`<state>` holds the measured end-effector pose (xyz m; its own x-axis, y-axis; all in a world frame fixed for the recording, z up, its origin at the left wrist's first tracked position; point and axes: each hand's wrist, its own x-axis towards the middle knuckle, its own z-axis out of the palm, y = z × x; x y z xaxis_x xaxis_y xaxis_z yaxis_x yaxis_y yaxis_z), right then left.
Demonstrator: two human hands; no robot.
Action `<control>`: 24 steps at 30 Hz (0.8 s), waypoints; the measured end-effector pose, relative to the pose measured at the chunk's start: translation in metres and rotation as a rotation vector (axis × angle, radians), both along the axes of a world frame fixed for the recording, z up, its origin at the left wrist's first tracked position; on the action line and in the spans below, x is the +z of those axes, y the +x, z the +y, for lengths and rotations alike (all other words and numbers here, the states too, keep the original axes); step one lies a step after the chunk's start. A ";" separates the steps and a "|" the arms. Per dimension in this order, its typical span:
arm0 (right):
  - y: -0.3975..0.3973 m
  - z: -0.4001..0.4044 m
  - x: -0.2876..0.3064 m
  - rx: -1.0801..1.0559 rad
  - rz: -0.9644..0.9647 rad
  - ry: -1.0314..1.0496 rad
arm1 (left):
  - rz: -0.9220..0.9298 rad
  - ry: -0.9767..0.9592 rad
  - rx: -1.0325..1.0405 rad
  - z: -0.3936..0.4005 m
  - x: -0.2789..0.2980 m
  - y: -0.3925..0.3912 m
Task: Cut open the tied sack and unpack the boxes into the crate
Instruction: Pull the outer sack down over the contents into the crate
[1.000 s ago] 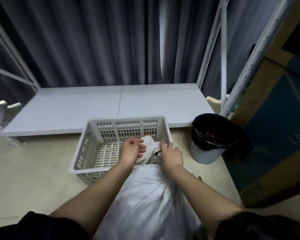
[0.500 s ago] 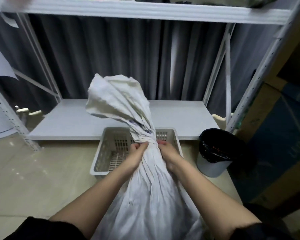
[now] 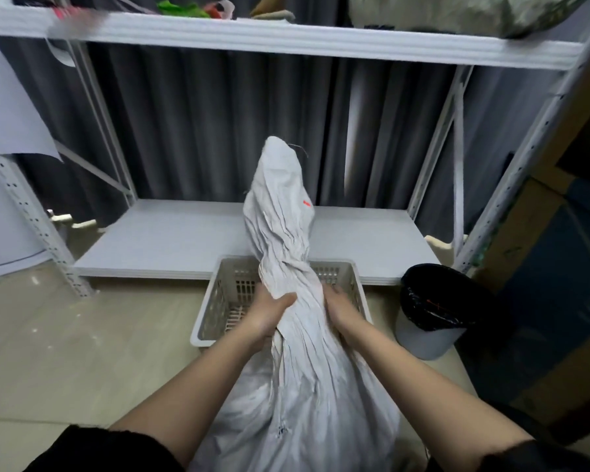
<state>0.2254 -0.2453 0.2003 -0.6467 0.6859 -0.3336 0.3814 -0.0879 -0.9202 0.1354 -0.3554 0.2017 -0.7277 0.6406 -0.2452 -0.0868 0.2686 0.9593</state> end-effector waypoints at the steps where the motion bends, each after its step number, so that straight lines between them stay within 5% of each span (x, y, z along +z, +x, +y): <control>1: 0.000 0.002 0.002 -0.012 0.063 0.025 | 0.146 -0.088 0.033 0.005 0.002 -0.002; 5: 0.000 0.001 0.018 0.143 0.121 0.066 | 0.513 -0.372 0.031 0.014 0.028 0.004; 9: 0.007 0.017 0.022 0.120 0.200 -0.121 | 0.107 -0.166 -0.127 0.006 0.036 -0.024; 13: 0.028 0.047 0.035 0.033 0.266 -0.297 | -0.225 -0.094 -0.007 -0.026 0.050 -0.065; 24: 0.060 0.107 0.061 -0.099 -0.021 -0.026 | 0.078 -0.195 0.306 -0.052 0.065 -0.123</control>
